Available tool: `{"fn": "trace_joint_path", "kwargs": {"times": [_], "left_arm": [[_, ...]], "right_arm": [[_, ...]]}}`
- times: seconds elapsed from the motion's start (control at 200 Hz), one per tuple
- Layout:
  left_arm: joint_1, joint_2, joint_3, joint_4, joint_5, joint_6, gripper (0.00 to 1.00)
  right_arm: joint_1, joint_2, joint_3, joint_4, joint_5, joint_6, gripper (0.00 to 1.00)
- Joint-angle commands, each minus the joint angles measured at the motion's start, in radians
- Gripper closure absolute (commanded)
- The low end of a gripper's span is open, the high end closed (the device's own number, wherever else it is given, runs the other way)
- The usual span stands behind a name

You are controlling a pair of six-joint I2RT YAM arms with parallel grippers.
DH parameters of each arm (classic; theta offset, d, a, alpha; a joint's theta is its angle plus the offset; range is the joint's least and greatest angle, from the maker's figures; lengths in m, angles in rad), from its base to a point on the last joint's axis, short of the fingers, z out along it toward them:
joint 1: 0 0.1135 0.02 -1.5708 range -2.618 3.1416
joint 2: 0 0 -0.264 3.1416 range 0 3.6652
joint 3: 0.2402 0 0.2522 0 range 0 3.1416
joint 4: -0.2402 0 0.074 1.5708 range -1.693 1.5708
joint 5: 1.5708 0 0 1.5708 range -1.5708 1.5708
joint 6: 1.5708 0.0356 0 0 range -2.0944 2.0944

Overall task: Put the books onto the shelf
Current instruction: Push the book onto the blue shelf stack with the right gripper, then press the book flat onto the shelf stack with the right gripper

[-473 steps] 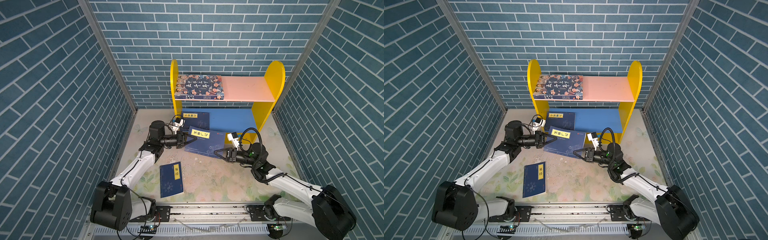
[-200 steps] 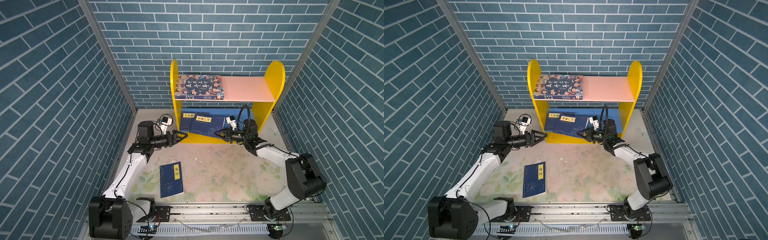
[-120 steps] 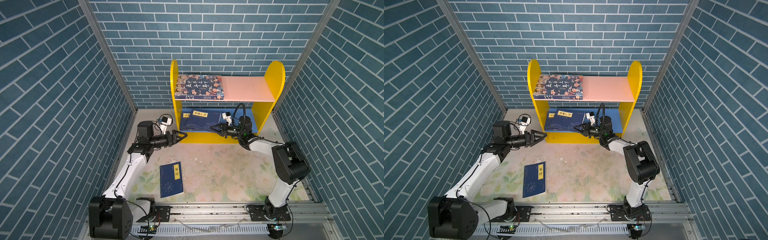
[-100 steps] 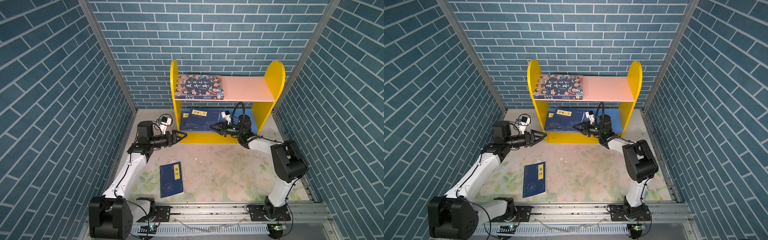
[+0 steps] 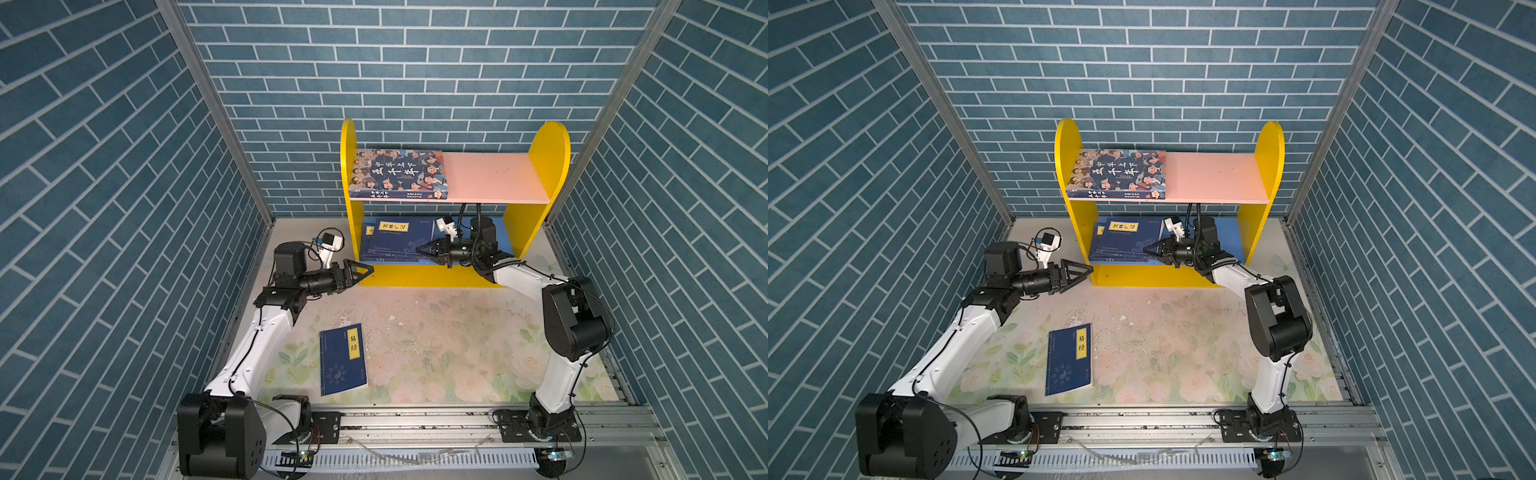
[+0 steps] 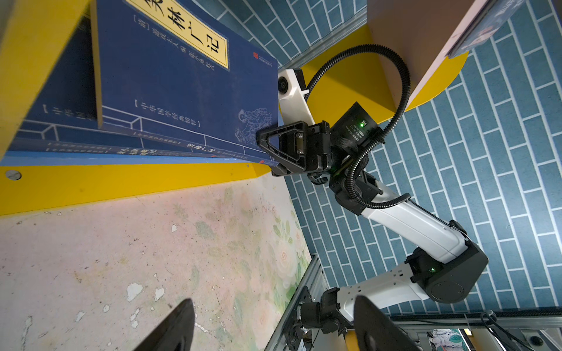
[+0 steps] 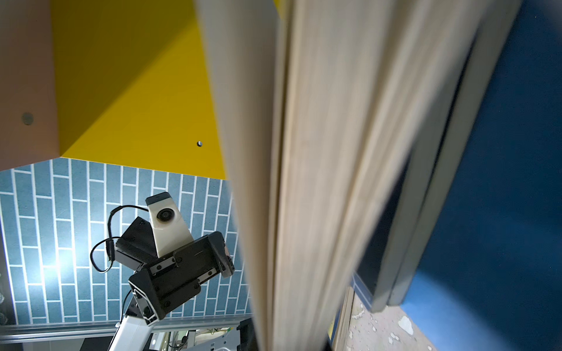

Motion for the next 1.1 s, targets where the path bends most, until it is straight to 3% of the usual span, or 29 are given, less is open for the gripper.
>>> {"fn": "trace_joint_path", "kwargs": {"times": [0.0, 0.215, 0.43, 0.615, 1.095], "left_arm": [[0.011, -0.016, -0.005, -0.002, 0.004, 0.015, 0.17], [0.012, -0.018, -0.009, 0.003, 0.002, 0.016, 0.16], [0.015, -0.021, -0.014, 0.004, 0.002, 0.016, 0.16], [0.017, -0.027, -0.017, 0.004, 0.002, 0.016, 0.16], [0.024, -0.043, -0.029, 0.003, 0.001, 0.018, 0.15]], "right_arm": [[-0.002, 0.017, 0.058, -0.105, -0.028, -0.117, 1.00], [-0.001, 0.050, 0.131, -0.233, -0.025, -0.185, 0.97], [-0.002, 0.058, 0.189, -0.394, 0.032, -0.282, 0.67], [-0.002, 0.046, 0.210, -0.479, 0.110, -0.332, 0.54], [-0.002, 0.022, 0.247, -0.549, 0.305, -0.381, 0.48]]}}
